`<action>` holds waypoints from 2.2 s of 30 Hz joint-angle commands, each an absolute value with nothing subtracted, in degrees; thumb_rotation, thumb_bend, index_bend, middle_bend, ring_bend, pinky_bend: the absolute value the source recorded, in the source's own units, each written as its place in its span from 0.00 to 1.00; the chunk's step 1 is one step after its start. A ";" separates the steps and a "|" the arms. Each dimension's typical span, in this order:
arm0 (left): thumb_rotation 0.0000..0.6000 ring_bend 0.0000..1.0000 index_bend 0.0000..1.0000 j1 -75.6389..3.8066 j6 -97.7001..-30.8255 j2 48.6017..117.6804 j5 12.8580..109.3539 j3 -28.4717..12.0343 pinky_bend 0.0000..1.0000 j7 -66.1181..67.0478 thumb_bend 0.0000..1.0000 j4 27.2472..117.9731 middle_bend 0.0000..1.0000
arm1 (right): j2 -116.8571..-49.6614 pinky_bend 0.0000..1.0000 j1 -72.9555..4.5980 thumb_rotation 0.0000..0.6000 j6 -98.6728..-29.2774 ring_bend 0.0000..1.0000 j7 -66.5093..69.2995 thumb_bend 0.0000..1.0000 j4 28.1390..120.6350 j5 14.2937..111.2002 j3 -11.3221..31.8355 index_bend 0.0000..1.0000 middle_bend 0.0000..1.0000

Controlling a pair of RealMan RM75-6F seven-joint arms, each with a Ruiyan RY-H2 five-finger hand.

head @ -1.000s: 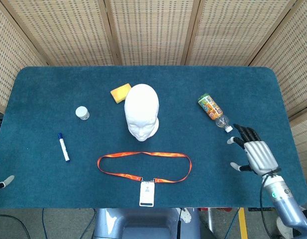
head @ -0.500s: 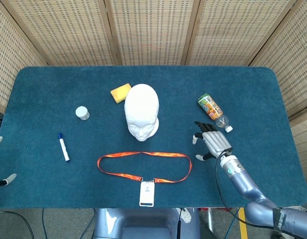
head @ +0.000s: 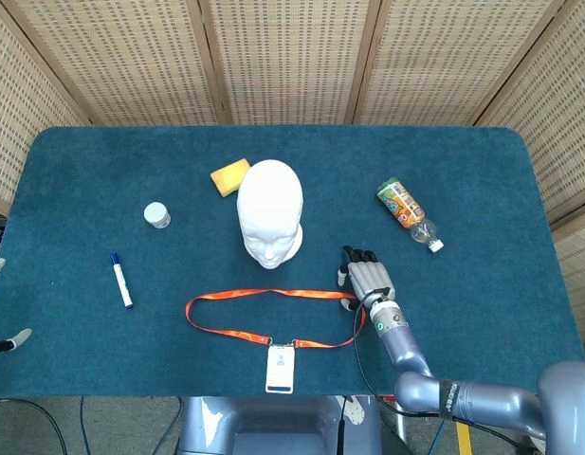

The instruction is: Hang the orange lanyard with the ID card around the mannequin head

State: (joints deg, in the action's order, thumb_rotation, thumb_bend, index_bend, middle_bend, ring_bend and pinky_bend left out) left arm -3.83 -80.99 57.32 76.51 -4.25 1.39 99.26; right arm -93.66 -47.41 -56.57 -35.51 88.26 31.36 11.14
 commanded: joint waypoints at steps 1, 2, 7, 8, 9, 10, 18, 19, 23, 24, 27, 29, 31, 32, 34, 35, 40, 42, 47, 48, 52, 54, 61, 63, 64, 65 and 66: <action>1.00 0.00 0.00 -3.85 -80.93 57.30 76.39 -4.28 0.00 1.32 0.00 99.23 0.00 | -94.61 0.00 -47.82 1.00 -57.02 0.00 -35.71 0.29 87.69 30.72 11.16 0.47 0.00; 1.00 0.00 0.00 -3.87 -80.88 57.29 76.32 -4.29 0.00 1.29 0.00 99.25 0.00 | -94.86 0.00 -47.90 1.00 -57.13 0.00 -35.72 0.29 87.59 30.51 11.20 0.47 0.00; 1.00 0.00 0.00 -3.89 -80.83 57.25 76.19 -4.28 0.00 1.21 0.00 99.23 0.00 | -95.97 0.00 -48.39 1.00 -57.50 0.00 -36.28 0.30 86.73 29.08 11.25 0.48 0.00; 1.00 0.00 0.00 -3.89 -80.84 57.24 76.17 -4.29 0.00 1.17 0.00 99.23 0.00 | -96.10 0.00 -48.43 1.00 -57.56 0.00 -36.33 0.30 86.62 28.97 11.24 0.48 0.00; 1.00 0.00 0.00 -3.88 -80.85 57.22 76.14 -4.31 0.00 1.09 0.00 99.24 0.00 | -96.23 0.00 -48.47 1.00 -57.58 0.00 -36.41 0.30 86.51 28.87 11.18 0.49 0.00; 1.00 0.00 0.00 -3.86 -80.87 57.19 76.10 -4.33 0.00 0.98 0.00 99.23 0.00 | -96.34 0.00 -48.49 1.00 -57.60 0.00 -36.45 0.30 86.46 28.85 11.12 0.49 0.00; 1.00 0.00 0.00 -3.85 -80.88 57.02 75.93 -4.39 0.00 0.59 0.00 99.21 0.00 | -97.09 0.00 -48.69 1.00 -57.54 0.00 -36.31 0.31 86.55 28.99 10.90 0.54 0.00; 1.00 0.00 0.00 -3.85 -80.90 57.00 75.88 -4.42 0.00 0.52 0.00 99.19 0.00 | -97.20 0.00 -48.71 1.00 -57.53 0.00 -36.25 0.32 86.51 29.02 10.90 0.55 0.00; 1.00 0.00 0.00 -3.83 -80.95 57.00 75.82 -4.45 0.00 0.36 0.00 99.08 0.00 | -97.46 0.00 -48.69 1.00 -57.40 0.00 -35.89 0.35 86.48 29.27 10.85 0.57 0.00; 1.00 0.00 0.00 -3.85 -80.92 57.01 75.83 -4.43 0.00 0.38 0.00 99.07 0.00 | -97.50 0.00 -48.71 1.00 -57.36 0.00 -35.85 0.36 86.47 29.25 10.85 0.57 0.00; 1.00 0.00 0.00 -3.86 -80.93 57.04 75.85 -4.43 0.00 0.37 0.00 99.04 0.00 | -97.70 0.00 -48.79 1.00 -57.32 0.00 -35.92 0.40 86.29 29.20 10.73 0.59 0.00; 1.00 0.00 0.00 -3.84 -80.99 57.06 75.82 -4.45 0.00 0.33 0.00 99.02 0.00 | -97.81 0.00 -48.76 1.00 -57.24 0.00 -35.73 0.43 86.21 29.22 10.76 0.59 0.00; 1.00 0.00 0.00 -3.84 -80.99 57.08 75.75 -4.47 0.00 0.34 0.00 98.95 0.00 | -97.84 0.00 -48.72 1.00 -57.21 0.00 -35.50 0.43 86.20 29.35 10.82 0.60 0.00; 1.00 0.00 0.00 -3.86 -80.95 57.10 75.70 -4.48 0.00 0.34 0.00 98.91 0.00 | -97.80 0.00 -48.69 1.00 -57.21 0.00 -35.37 0.44 86.26 29.48 10.84 0.61 0.00; 1.00 0.00 0.00 -3.91 -80.90 57.14 75.67 -4.49 0.00 0.39 0.00 98.88 0.00 | -97.68 0.00 -48.62 1.00 -57.27 0.00 -35.15 0.45 86.37 29.75 10.89 0.63 0.00; 1.00 0.00 0.00 -3.93 -80.86 57.17 75.64 -4.49 0.00 0.44 0.00 98.87 0.00 | -97.63 0.00 -48.56 1.00 -57.36 0.00 -34.97 0.46 86.41 29.93 10.94 0.64 0.00; 1.00 0.00 0.00 -4.19 -80.40 57.53 75.56 -4.46 0.00 0.50 0.00 98.65 0.00 | -97.25 0.00 -48.23 1.00 -57.47 0.00 -34.17 0.48 86.68 30.77 11.03 0.67 0.00; 1.00 0.00 0.00 -4.67 -79.83 58.22 75.23 -4.74 0.00 0.37 0.00 98.18 0.00 | -96.79 0.00 -47.95 1.00 -57.51 0.00 -33.53 0.48 87.17 31.52 11.11 0.68 0.00; 1.00 0.00 0.01 -8.05 -73.53 59.30 73.44 -5.36 0.00 -0.16 0.00 97.77 0.00 | -94.73 0.00 -46.97 1.00 -57.80 0.00 -31.79 0.49 88.99 33.97 11.10 0.69 0.00; 1.00 0.00 0.04 -9.00 -72.02 59.41 73.36 -5.56 0.00 -0.42 0.01 97.93 0.00 | -94.37 0.00 -46.80 1.00 -57.77 0.00 -31.56 0.49 89.28 34.31 11.01 0.69 0.00; 1.00 0.00 0.24 -14.11 -65.64 60.58 74.74 -7.32 0.00 -4.27 0.08 97.38 0.00 | -92.73 0.00 -46.03 1.00 -57.44 0.00 -30.38 0.49 90.49 35.75 10.60 0.69 0.00; 1.00 0.00 0.30 -16.63 -64.05 62.78 75.93 -8.43 0.00 -5.41 0.11 95.57 0.00 | -92.33 0.00 -45.83 1.00 -57.25 0.00 -29.79 0.49 90.82 35.91 10.69 0.69 0.00; 1.00 0.00 0.36 -25.44 -55.09 70.13 70.13 -11.28 0.00 1.20 0.31 92.65 0.00 | -91.70 0.00 -46.02 1.00 -56.72 0.00 -29.62 0.49 91.48 35.97 10.65 0.69 0.00; 1.00 0.00 0.37 -28.01 -52.96 72.57 67.33 -12.06 0.00 3.94 0.32 91.76 0.00 | -91.60 0.00 -46.23 1.00 -56.52 0.00 -29.88 0.49 91.57 35.78 10.54 0.69 0.00; 1.00 0.00 0.37 -28.98 -52.23 73.53 66.28 -12.25 0.00 5.03 0.32 91.35 0.00 | -91.57 0.00 -46.31 1.00 -56.43 0.00 -29.96 0.49 91.60 35.63 10.51 0.69 0.00; 1.00 0.00 0.37 -29.86 -51.65 74.49 65.27 -12.43 0.00 6.02 0.32 90.92 0.00 | -91.58 0.00 -46.37 1.00 -56.37 0.00 -29.97 0.49 91.60 35.50 10.50 0.69 0.00; 1.00 0.00 0.38 -30.67 -51.17 75.43 64.32 -12.58 0.00 6.87 0.32 90.53 0.00 | -91.59 0.00 -46.43 1.00 -56.31 0.00 -29.98 0.49 91.58 35.37 10.50 0.69 0.00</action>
